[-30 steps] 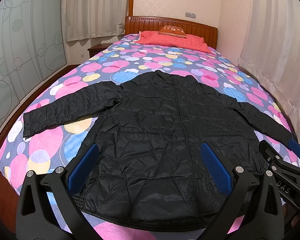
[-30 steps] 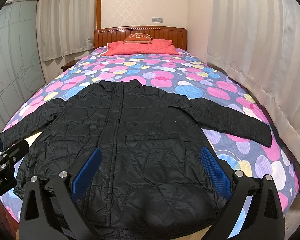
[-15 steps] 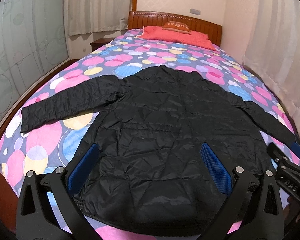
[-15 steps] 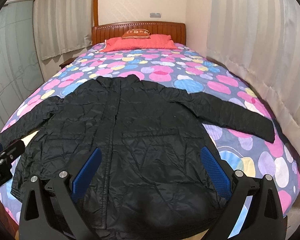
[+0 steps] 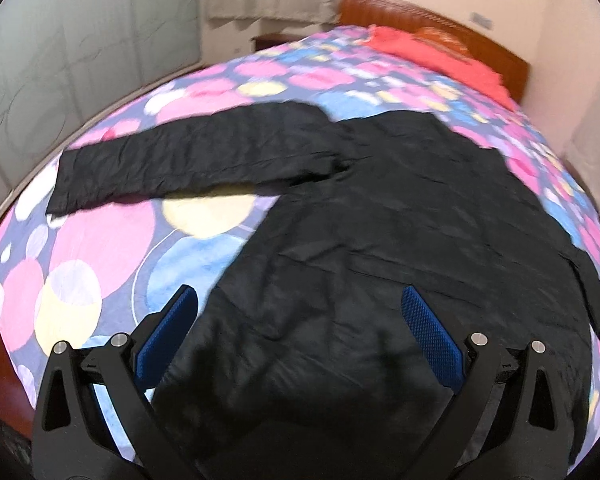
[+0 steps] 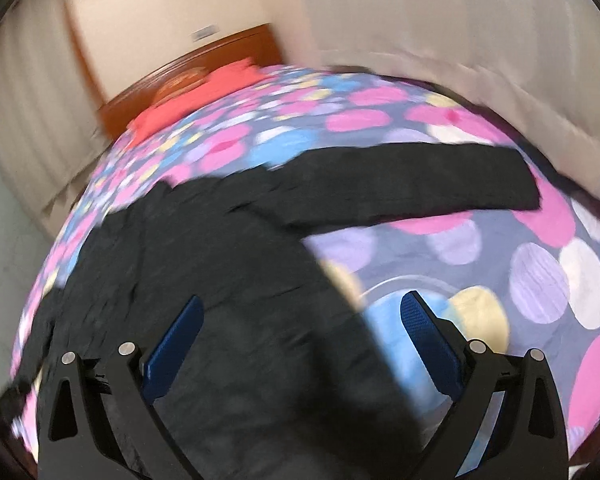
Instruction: Fold large clothes
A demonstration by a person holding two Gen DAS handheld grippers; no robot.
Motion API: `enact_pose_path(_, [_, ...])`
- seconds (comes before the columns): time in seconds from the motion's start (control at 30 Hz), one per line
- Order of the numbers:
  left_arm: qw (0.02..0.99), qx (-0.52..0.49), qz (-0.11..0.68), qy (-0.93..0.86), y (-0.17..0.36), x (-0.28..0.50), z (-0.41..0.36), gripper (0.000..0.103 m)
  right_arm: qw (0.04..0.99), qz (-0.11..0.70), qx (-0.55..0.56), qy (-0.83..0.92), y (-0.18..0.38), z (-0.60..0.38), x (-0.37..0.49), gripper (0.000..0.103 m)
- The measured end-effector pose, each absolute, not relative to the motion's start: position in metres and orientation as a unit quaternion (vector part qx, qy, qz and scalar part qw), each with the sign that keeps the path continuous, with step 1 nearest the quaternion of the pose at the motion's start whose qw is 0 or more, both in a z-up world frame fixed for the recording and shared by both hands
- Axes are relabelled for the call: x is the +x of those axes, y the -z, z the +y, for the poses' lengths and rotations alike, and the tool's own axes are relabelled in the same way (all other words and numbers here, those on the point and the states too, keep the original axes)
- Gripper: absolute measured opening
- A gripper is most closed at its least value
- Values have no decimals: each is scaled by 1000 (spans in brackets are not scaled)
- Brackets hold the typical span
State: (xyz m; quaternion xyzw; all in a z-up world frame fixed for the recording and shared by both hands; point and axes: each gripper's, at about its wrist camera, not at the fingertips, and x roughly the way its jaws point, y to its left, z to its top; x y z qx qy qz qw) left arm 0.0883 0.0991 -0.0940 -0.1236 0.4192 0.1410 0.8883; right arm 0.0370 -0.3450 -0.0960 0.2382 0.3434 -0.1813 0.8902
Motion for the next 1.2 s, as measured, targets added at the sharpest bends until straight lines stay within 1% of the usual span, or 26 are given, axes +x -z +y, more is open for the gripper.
enact_pose_path(0.03, [885, -129, 421, -149, 98, 91, 106, 101, 885, 339, 251, 198, 100, -363, 35, 95])
enact_pose_path(0.1, [879, -138, 421, -174, 106, 96, 120, 101, 873, 330, 277, 227, 109, -397, 32, 72])
enact_pose_path(0.13, [876, -141, 422, -184, 109, 99, 125, 101, 864, 331, 292, 240, 114, -411, 32, 57])
enact_pose_path(0.33, [853, -172, 434, -233, 131, 106, 155, 101, 816, 289, 421, 270, 152, -490, 20, 57])
enact_pose_path(0.43, [845, -184, 436, -249, 137, 110, 164, 101, 785, 258, 493, 272, 176, -521, 16, 58])
enact_pose_path(0.5, [843, -180, 438, -256, 139, 111, 166, 101, 771, 242, 523, 271, 186, -532, 16, 59])
enact_pose_path(0.6, [841, -169, 441, -266, 143, 116, 165, 101, 760, 207, 555, 267, 196, -543, 19, 59])
enact_pose_path(0.8, [836, -162, 447, -272, 152, 117, 163, 101, 761, 156, 560, 288, 197, -555, 26, 59])
enact_pose_path(0.83, [836, -162, 448, -273, 153, 118, 163, 101, 763, 154, 556, 292, 198, -559, 28, 56])
enact_pose_path(0.9, [835, -164, 449, -273, 158, 120, 163, 101, 768, 165, 538, 306, 197, -559, 32, 40])
enact_pose_path(0.93, [834, -165, 450, -273, 159, 120, 163, 101, 768, 171, 535, 306, 199, -560, 35, 27])
enact_pose_path(0.97, [834, -166, 450, -273, 161, 119, 163, 101, 768, 176, 535, 305, 200, -560, 39, 21])
enact_pose_path(1.03, [833, -168, 451, -272, 163, 119, 164, 101, 776, 179, 520, 309, 196, -556, 36, 16])
enact_pose_path(1.17, [833, -171, 451, -270, 165, 119, 164, 101, 818, 174, 459, 300, 162, -530, 50, 15])
enact_pose_path(1.2, [833, -171, 451, -270, 165, 119, 164, 101, 836, 173, 432, 291, 147, -515, 58, 15])
